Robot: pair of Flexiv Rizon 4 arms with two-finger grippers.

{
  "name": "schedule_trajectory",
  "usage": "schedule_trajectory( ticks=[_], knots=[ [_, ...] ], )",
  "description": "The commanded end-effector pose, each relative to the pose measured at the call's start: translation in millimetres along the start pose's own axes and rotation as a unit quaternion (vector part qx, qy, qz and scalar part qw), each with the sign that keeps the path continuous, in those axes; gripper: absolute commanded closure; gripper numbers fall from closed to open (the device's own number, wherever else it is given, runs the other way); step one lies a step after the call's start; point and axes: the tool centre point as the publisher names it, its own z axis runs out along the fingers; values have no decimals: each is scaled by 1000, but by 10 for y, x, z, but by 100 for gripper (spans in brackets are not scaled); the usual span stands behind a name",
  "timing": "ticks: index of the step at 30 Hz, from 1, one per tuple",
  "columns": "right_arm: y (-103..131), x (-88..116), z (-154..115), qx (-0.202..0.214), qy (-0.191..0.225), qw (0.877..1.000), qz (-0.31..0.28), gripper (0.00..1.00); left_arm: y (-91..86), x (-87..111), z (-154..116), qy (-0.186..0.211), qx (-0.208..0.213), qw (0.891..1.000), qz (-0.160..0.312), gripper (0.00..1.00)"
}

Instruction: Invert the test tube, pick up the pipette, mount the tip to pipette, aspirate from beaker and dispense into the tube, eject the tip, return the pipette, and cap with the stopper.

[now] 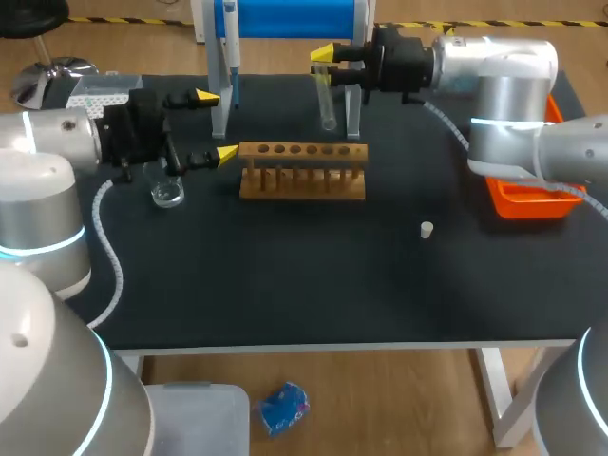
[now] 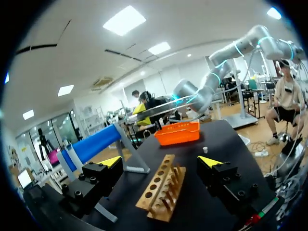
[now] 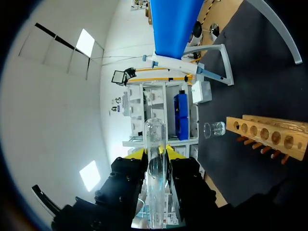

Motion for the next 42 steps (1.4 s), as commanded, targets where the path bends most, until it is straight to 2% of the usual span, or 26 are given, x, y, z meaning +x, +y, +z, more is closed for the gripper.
schedule_trajectory(
  ticks=[1,9,10,11,12,14,15,16,17,19,21,22,23,25,26,30,32,33,34,42],
  knots=[
    [-5,6,-8,0,-1,1000,0,100,107,-104,0,15,156,987,34,0],
    [-5,6,-8,0,-1,1000,0,100,107,-104,0,15,156,987,34,0],
    [-5,6,-8,0,-1,1000,0,100,99,-94,21,23,147,988,43,0],
    [-5,6,-8,0,-1,1000,0,100,85,-83,48,30,141,987,73,0],
    [-5,6,-8,0,-1,1000,0,100,57,-79,81,42,123,982,140,0],
    [-5,6,-8,0,-1,1000,0,100,-26,-54,144,20,177,964,196,0],
    [-5,6,-8,0,-1,1000,0,100,-47,-53,158,30,148,951,270,0],
    [-5,6,-8,0,-1,1000,0,100,-61,-21,197,40,145,942,300,0],
    [-5,6,-8,0,-1,1000,0,100,-70,-9,218,27,165,938,304,0],
    [-5,6,-8,0,-1,1000,0,100,-93,-13,243,12,151,928,341,0],
    [-5,6,-8,0,-1,1000,0,100,-138,4,275,3,158,911,382,0],
    [-5,6,-8,0,-1,1000,0,100,-149,4,283,-3,152,906,396,0],
    [-5,6,-8,0,-1,1000,0,100,-171,11,299,-6,153,895,419,0],
    [-5,6,-8,0,-1,1000,0,100,-198,20,311,-16,145,881,451,0],
    [-5,6,-8,0,-1,1000,0,100,-217,22,310,-21,158,872,462,0],
    [-5,6,-8,0,-1,1000,0,100,-263,23,302,-17,160,852,498,0],
    [-5,6,-8,0,-1,1000,0,100,-276,12,291,-18,134,842,522,0],
    [-5,6,-8,0,-1,1000,0,100,-285,-3,272,-25,133,839,527,0],
    [-5,6,-8,0,-1,1000,0,100,-294,-19,246,-34,132,844,519,0],
    [-5,6,-8,0,-1,1000,0,100,-294,-19,246,-34,132,844,519,0]
  ],
)
